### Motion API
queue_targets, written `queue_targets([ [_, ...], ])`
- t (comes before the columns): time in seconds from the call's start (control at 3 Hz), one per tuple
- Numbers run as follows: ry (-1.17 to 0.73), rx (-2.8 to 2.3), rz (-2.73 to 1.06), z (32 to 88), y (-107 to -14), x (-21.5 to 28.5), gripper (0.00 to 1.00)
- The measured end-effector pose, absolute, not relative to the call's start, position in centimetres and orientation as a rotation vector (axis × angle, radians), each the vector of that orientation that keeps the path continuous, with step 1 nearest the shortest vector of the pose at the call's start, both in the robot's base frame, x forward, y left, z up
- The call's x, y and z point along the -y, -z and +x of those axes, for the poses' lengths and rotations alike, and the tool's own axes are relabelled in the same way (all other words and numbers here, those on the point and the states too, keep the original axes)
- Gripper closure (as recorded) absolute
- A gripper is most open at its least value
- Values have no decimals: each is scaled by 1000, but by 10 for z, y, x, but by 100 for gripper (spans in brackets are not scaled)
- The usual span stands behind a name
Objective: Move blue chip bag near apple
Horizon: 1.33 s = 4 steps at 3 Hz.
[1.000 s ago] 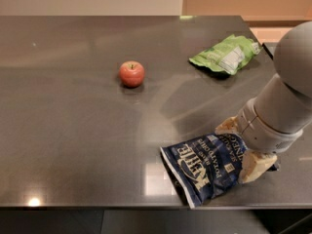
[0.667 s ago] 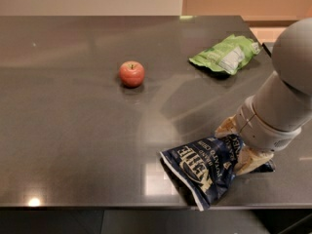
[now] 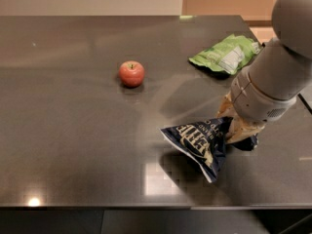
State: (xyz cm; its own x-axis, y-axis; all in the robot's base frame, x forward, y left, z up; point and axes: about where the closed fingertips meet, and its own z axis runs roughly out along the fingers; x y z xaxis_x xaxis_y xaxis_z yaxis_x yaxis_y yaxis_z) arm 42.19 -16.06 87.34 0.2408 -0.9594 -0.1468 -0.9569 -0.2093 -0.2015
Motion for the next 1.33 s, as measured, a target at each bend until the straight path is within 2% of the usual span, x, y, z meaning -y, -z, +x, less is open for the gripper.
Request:
queue_targets([
  [0.67, 116, -1739, -2241, 489, -922, 125, 100],
  [1.33, 229, -1521, -2404, 555, -921, 90, 100],
])
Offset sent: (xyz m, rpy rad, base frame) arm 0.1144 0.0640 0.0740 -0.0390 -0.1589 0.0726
